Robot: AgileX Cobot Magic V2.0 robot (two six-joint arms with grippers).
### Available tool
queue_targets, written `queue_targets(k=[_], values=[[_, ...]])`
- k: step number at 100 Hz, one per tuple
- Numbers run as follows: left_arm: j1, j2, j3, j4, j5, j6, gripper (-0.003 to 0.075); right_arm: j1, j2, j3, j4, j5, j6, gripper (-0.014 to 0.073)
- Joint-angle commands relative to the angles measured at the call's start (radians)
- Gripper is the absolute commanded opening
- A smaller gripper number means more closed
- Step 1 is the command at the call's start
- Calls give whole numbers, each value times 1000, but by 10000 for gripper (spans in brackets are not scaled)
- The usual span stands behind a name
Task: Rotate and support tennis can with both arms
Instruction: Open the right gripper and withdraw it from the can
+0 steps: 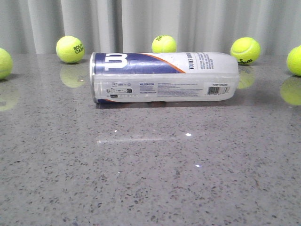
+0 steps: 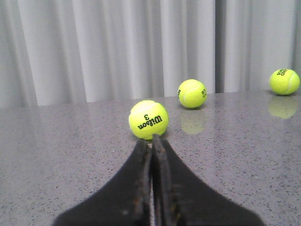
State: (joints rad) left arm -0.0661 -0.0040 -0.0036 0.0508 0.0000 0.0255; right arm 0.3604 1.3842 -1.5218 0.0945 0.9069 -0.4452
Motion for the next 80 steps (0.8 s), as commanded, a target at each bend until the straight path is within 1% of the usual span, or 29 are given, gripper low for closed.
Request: queue_targets(k=[1,14,24,38,49,58,80], values=[[2,-40,48,-9,-85,-8,-21,-69,-79,-31,-12,-57,100,655],[2,-40,48,-9,-85,-8,-21,-170,-147,-12,-12,-53,143,655],[2,-40,48,-9,-85,-8,-21,-236,-215,38,-12,-61,160,655],[2,-40,48,-9,-85,-8,-21,-320,-324,161,-12,-113,187,655],[2,-40,48,-9,-85,-8,-21,-370,-430,292,-12,-202,220,655],[2,-40,48,-9,-85,-8,-21,-388,-515,395,-12,-265,232,655],[2,-40,48,-9,-85,-8,-21,-388,-756,696,-12,-436,236,655]])
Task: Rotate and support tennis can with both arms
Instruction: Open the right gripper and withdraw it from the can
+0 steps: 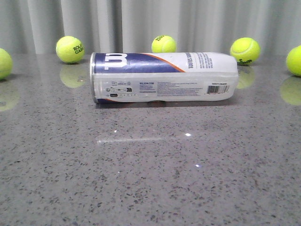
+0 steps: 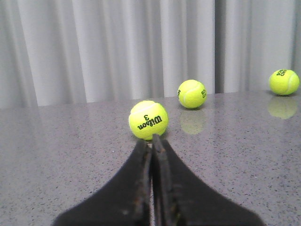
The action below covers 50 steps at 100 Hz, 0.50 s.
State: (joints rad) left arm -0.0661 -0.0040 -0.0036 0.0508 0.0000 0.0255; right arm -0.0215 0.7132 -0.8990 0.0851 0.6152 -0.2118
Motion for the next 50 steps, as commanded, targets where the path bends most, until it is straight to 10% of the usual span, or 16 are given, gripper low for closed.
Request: queue_targets(k=[1,50], values=[[2,-40,48,-9,-85,-8,-21,-6,-92,92,-3,-157,3,655],[2,-40,48,-9,-85,-8,-21,-6,-387,464,4,-359,26,655]])
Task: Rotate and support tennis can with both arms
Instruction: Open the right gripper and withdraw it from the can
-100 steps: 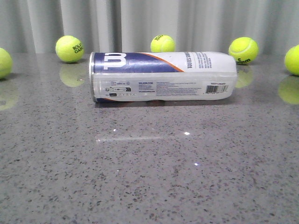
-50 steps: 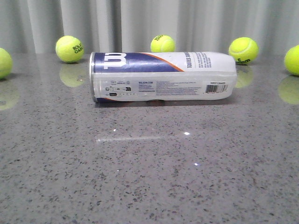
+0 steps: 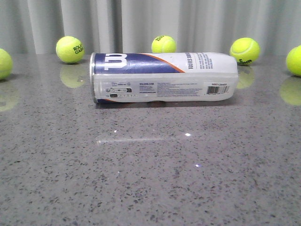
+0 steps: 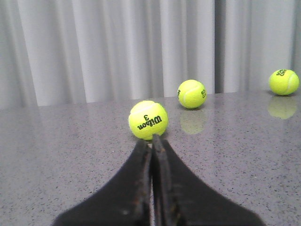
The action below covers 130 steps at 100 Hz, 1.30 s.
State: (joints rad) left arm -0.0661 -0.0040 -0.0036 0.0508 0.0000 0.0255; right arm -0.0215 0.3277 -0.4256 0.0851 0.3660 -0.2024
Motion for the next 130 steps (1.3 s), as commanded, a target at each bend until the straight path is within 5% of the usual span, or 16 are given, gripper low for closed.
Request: queue_targets(k=[1,20,49,89,130], values=[[2,-40,48,-9,-85,-8,-21,-6,-2,-9,4,-110,18,655],[2,-40,48,-9,-85,-8,-21,-6,-2,-9,4,-148,19,507],[2,-40,48,-9,-85,-8,-21,-6,-2,-9,4,-141,19,-76],[2,-40,-19,-102,-104,-8,-21,-6,-2,-9,4,-131,19,-66],[2,240,-530,-144,437,-8,-21,-6,-2,-9,4,-131,19,-66]])
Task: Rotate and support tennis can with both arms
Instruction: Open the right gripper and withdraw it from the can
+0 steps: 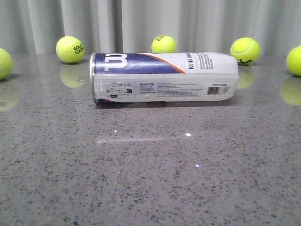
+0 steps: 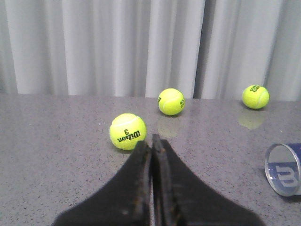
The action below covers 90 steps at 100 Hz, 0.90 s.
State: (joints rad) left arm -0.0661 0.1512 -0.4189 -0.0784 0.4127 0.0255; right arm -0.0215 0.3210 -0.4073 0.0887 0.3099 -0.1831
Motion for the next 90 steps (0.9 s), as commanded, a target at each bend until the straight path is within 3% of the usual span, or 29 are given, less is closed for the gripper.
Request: queue_targets(k=[1,35,73,83,90], values=[[2,100,-133,-15,32,-8,-21,-6,5,-28,1,-75,-1,-66],[2,440,-490,-54,389,-8,-21,-6,5,-28,1,-75,-1,-66],[2,627,-528,-130,442,17,-17,-6,5,-28,1,-75,-1,-66],[2,643,-528,-134,462,31,59,-6,5,-28,1,-75,-1,-66],[2,643,-528,-139,468,53,176,-6,5,-28,1,-75,-1,-66]])
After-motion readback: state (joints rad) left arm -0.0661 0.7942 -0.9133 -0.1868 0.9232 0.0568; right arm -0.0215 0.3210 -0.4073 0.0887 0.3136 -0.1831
